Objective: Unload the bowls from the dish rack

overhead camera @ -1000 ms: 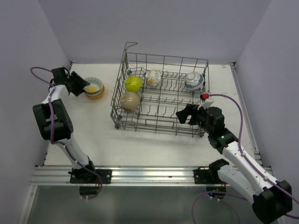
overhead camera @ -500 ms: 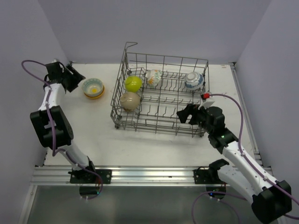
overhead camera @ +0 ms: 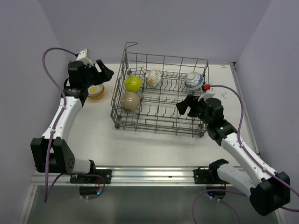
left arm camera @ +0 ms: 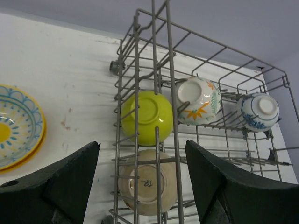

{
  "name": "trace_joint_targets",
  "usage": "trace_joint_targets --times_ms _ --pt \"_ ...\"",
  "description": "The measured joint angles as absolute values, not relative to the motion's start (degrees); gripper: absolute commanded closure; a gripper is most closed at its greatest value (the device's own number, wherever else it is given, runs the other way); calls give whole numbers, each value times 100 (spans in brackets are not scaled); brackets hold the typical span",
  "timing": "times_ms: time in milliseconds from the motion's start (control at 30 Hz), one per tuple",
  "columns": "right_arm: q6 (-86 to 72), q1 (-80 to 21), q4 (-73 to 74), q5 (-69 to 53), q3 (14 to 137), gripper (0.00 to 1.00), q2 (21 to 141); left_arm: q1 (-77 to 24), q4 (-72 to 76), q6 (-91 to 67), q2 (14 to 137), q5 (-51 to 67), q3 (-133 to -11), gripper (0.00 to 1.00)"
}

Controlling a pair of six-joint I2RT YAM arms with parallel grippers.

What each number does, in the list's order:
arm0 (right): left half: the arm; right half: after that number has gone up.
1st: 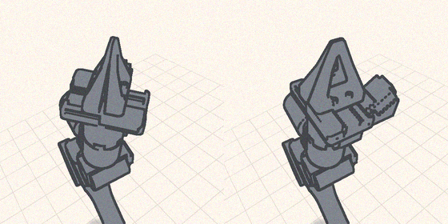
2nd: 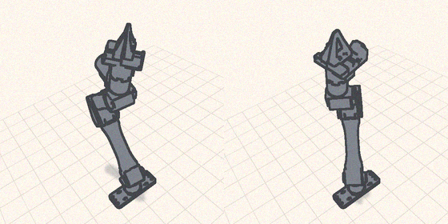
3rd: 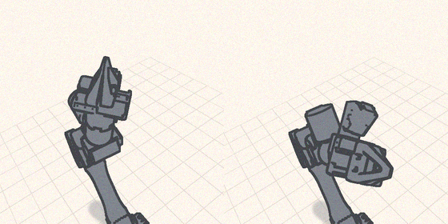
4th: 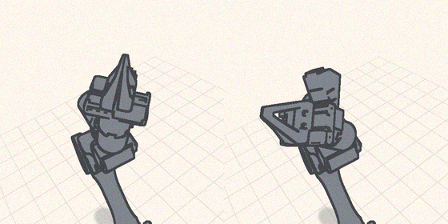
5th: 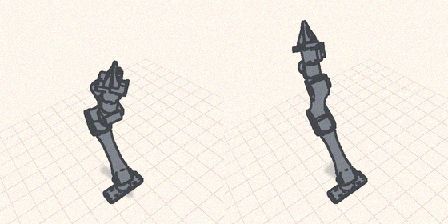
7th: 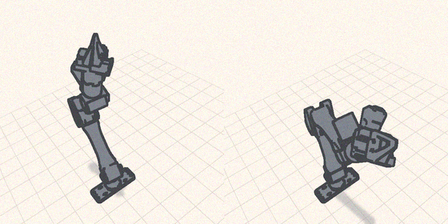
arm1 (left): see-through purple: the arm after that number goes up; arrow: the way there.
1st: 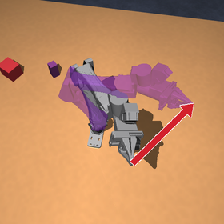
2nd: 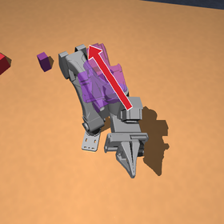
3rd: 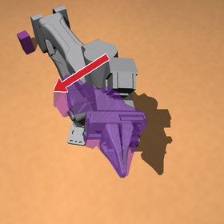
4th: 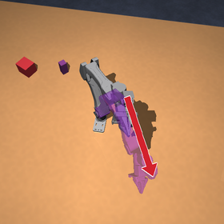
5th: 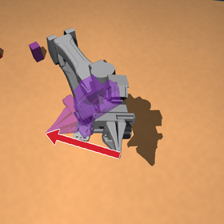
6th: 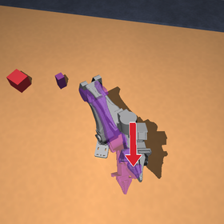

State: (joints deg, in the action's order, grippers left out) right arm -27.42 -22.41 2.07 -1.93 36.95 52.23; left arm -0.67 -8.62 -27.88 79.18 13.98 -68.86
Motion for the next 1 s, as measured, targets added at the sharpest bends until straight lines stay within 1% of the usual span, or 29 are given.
trace_joint_targets --times_ms 200,267,333,533,700,833,1000 --pt "-3050 -2158 215 30 4488 18 6101 -607 -733 -2655 7972 1662 -6565 21" --pt "-3148 -2091 198 54 4849 23 6460 -867 -642 -2536 7977 1678 -6469 21" --pt "-3245 -2014 174 30 5253 27 6855 -1059 -587 -2491 7983 1785 -6368 20" --pt "-3555 -1911 -148 -670 6751 33 8718 -1111 -429 -2346 8071 1850 -6309 18" --pt "-3763 -1918 -239 -1190 7518 33 10156 -1098 -414 -2335 8084 1959 -6287 18" --pt "-3841 -1916 -191 -1341 7780 31 10713 -1076 -388 -2344 8093 2053 -6281 18" --pt "-3868 -1916 -222 -1481 8068 32 10916 -1046 -257 -2390 8093 2152 -6208 17"
